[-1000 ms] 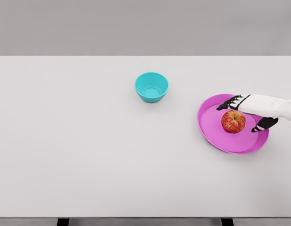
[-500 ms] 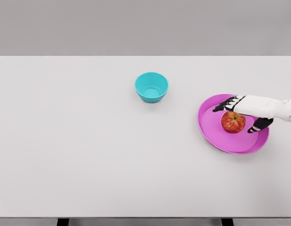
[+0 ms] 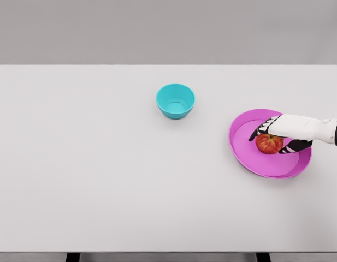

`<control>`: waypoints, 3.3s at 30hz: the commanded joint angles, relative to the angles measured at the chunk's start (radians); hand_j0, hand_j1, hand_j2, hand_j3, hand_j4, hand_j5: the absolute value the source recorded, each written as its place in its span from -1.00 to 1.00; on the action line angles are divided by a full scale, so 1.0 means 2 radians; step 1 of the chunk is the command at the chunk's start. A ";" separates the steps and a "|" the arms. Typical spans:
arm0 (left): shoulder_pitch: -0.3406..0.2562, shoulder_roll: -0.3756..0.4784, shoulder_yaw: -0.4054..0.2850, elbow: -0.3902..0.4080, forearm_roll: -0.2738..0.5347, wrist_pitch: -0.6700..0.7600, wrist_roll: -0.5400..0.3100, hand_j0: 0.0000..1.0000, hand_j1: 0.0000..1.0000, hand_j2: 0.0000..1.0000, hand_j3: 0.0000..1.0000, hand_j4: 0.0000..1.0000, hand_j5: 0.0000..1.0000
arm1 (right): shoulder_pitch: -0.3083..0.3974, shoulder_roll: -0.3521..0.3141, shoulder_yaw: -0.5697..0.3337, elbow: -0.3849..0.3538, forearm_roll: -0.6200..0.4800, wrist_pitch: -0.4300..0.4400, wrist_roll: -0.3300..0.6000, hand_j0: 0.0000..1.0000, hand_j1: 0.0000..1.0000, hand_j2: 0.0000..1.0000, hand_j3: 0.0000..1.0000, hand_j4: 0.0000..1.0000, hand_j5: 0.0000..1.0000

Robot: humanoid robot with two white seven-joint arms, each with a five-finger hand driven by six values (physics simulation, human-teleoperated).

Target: Put the apple from the pink plate into the blue bowl with your right arm

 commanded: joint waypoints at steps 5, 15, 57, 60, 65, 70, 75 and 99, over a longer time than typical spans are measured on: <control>0.000 0.000 0.000 0.000 0.000 0.000 0.000 1.00 1.00 1.00 1.00 1.00 1.00 | 0.000 -0.001 -0.001 0.002 -0.003 0.001 0.000 0.11 0.11 0.11 0.11 0.11 0.11; 0.000 0.000 0.000 0.000 0.000 0.000 0.000 1.00 1.00 1.00 1.00 1.00 1.00 | -0.028 0.005 -0.006 0.024 -0.004 0.001 0.000 0.05 0.05 0.05 0.05 0.05 0.05; 0.000 0.000 0.000 0.000 0.000 0.000 0.000 1.00 1.00 1.00 1.00 1.00 1.00 | -0.161 0.193 -0.005 0.159 0.000 0.001 0.000 -0.09 -0.09 -0.09 -0.09 -0.09 -0.09; 0.000 0.000 0.000 0.000 0.000 0.000 0.000 1.00 1.00 1.00 1.00 1.00 1.00 | -0.162 0.208 -0.005 0.164 0.007 0.001 0.000 -0.09 -0.09 -0.09 -0.09 -0.09 -0.09; 0.000 0.000 0.000 0.000 0.000 0.000 0.000 1.00 1.00 1.00 1.00 1.00 1.00 | -0.169 0.224 -0.005 0.166 0.016 0.001 0.000 -0.09 -0.09 -0.09 -0.09 -0.09 -0.09; 0.000 0.000 0.000 0.000 0.000 0.000 0.000 1.00 1.00 1.00 1.00 1.00 1.00 | -0.173 0.246 -0.005 0.166 0.029 0.001 0.000 -0.09 -0.09 -0.09 -0.09 -0.09 -0.09; 0.000 0.000 0.000 0.000 0.000 0.000 0.000 1.00 1.00 1.00 1.00 1.00 1.00 | -0.183 0.266 -0.005 0.184 0.038 0.001 0.000 -0.09 -0.09 -0.09 -0.09 -0.09 -0.09; 0.000 0.000 0.000 0.000 0.000 0.000 0.000 1.00 1.00 1.00 1.00 1.00 1.00 | -0.225 0.345 0.001 0.285 0.091 0.001 0.000 -0.08 -0.08 -0.08 -0.08 -0.08 -0.08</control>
